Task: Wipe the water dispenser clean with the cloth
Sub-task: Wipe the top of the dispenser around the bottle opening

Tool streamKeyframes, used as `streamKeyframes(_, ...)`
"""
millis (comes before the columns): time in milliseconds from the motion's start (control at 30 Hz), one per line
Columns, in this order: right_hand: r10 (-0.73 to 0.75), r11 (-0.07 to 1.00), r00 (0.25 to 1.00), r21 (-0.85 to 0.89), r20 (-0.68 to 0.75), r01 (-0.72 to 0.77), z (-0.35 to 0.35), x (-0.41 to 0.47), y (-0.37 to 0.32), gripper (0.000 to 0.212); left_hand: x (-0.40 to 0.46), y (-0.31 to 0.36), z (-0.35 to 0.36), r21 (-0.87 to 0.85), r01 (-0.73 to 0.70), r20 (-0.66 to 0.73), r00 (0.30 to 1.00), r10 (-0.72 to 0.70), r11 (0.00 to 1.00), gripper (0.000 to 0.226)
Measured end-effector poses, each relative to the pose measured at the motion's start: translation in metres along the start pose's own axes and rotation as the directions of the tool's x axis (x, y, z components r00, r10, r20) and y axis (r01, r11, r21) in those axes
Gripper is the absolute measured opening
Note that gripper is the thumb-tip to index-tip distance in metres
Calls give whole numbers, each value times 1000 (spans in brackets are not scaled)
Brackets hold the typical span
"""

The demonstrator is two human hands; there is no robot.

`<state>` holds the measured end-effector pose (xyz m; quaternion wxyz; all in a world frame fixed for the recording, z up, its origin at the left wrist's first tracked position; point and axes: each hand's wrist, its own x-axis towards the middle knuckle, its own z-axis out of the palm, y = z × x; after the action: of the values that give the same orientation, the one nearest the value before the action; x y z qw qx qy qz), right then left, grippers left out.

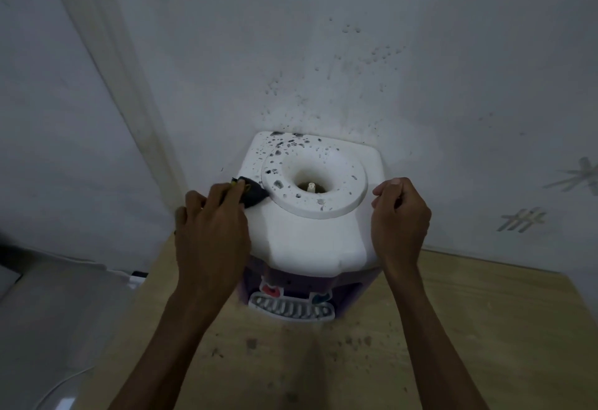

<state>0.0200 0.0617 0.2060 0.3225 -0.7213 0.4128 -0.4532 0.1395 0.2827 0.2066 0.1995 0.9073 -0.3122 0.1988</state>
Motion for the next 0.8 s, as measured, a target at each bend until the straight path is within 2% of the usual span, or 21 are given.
streamKeyframes(133, 9, 1000, 1000, 4, -4, -9, 1, -1, -1, 34, -22, 3, -6, -43, -66, -14, 998, 66, 997, 49)
streamKeyframes(200, 9, 1000, 1000, 2, -3, -9, 1, 0, -1, 34, -14, -4, -2, -52, -88, -36, 996, 86, 995, 46)
streamKeyframes(267, 2, 1000, 1000, -5, 0, -2, 1, 0, 0, 35, 5, -12, 7, -63, -39, -7, 999, 39, 997, 39)
streamKeyframes(367, 3, 1000, 1000, 7, 1, -3, 1, 1, 0, 36, 24, -20, 12, -178, 40, 90, 996, -24, 983, 39)
streamKeyframes(500, 10, 1000, 1000, 24, -5, -9, 2, 1, 1, 36, -8, -15, -4, -194, -15, 52, 998, 26, 981, 38)
streamKeyframes(667, 19, 1000, 1000, 25, 4, -19, 1, 0, -1, 36, 4, -4, 8, -168, 94, 24, 996, -91, 981, 38)
streamKeyframes(800, 20, 999, 1000, 38, 7, -21, -1, -1, -3, 36, 42, -10, 16, -267, 186, 146, 978, -152, 946, 35)
